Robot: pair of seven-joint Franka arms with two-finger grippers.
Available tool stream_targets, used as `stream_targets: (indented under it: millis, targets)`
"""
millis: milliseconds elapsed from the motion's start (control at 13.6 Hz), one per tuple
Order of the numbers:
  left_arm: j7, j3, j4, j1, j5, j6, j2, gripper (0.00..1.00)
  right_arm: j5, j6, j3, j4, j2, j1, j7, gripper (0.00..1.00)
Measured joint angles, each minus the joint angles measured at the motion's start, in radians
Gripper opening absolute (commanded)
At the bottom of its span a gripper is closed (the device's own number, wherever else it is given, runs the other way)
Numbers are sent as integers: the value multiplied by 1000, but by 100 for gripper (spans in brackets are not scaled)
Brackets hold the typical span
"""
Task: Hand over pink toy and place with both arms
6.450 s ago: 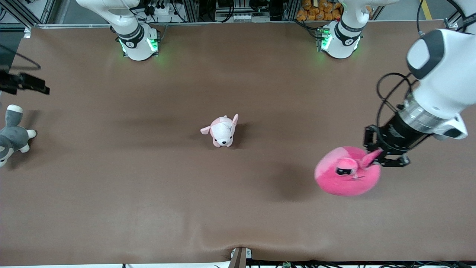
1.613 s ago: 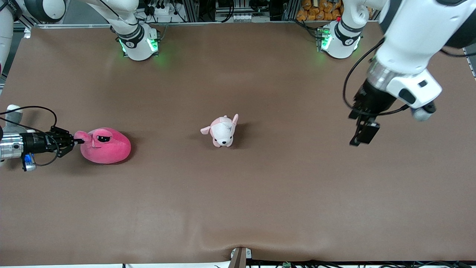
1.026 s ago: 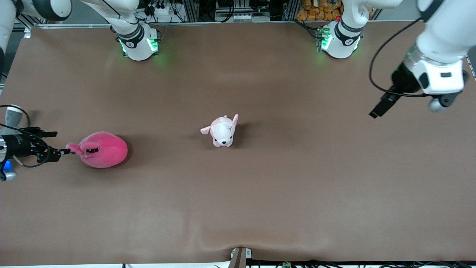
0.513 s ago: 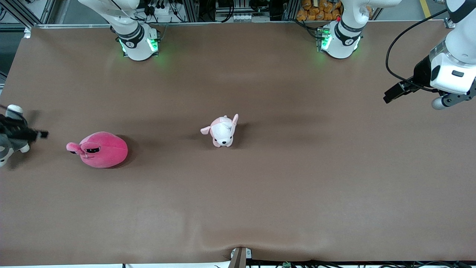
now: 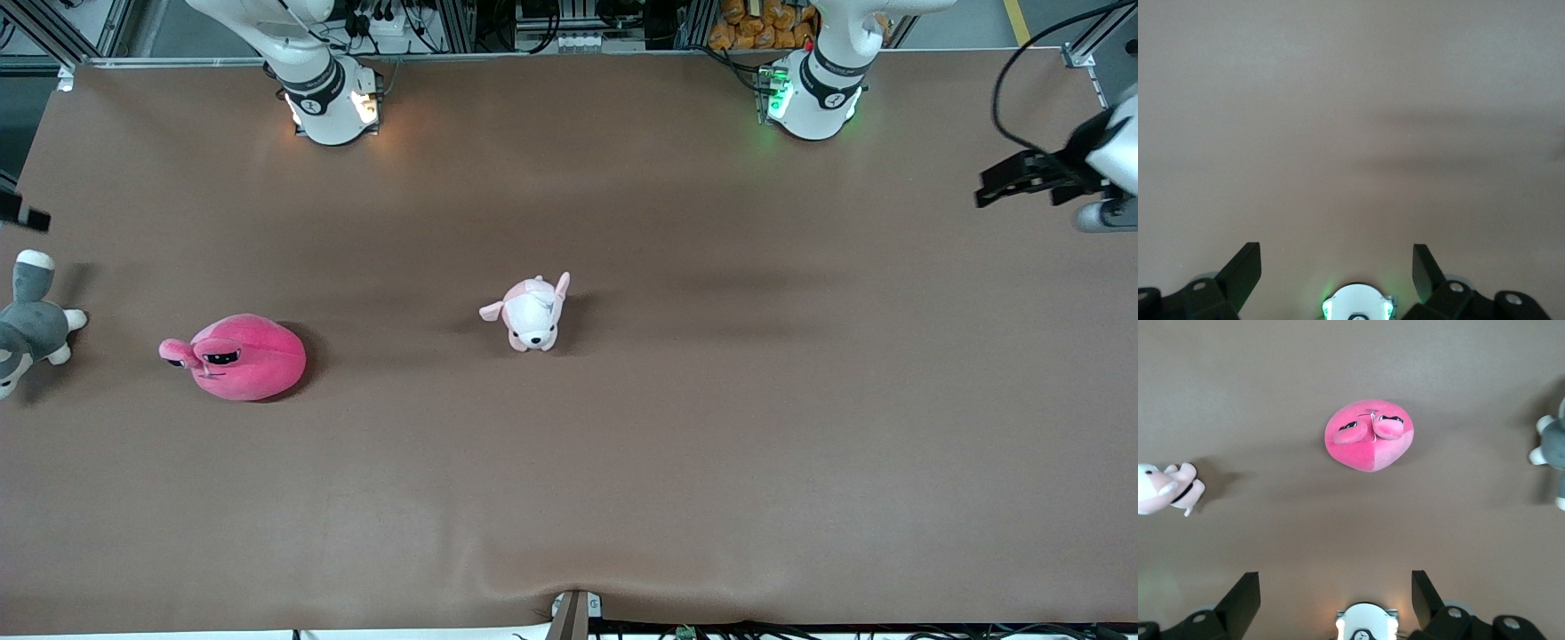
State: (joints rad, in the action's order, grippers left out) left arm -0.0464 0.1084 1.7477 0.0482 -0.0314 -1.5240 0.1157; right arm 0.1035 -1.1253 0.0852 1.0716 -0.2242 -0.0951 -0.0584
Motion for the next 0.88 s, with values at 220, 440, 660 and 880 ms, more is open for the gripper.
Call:
stream_targets:
  millis: [220, 440, 660, 880]
  targets:
    - [-24, -3, -16, -22, 1, 0, 0, 100, -42, -102, -2, 197, 139, 44, 1, 100]
    - [0, -29, -44, -15, 4, 0, -1, 100, -45, -252, 13, 462, 311, 42, -11, 100]
    - [14, -38, -96, -11, 18, 0, -22, 100, -49, -284, 13, 523, 387, 46, -24, 100]
    - [36, -55, -158, 3, 21, 0, -59, 100, -61, -299, 9, 510, 375, 54, -40, 100]
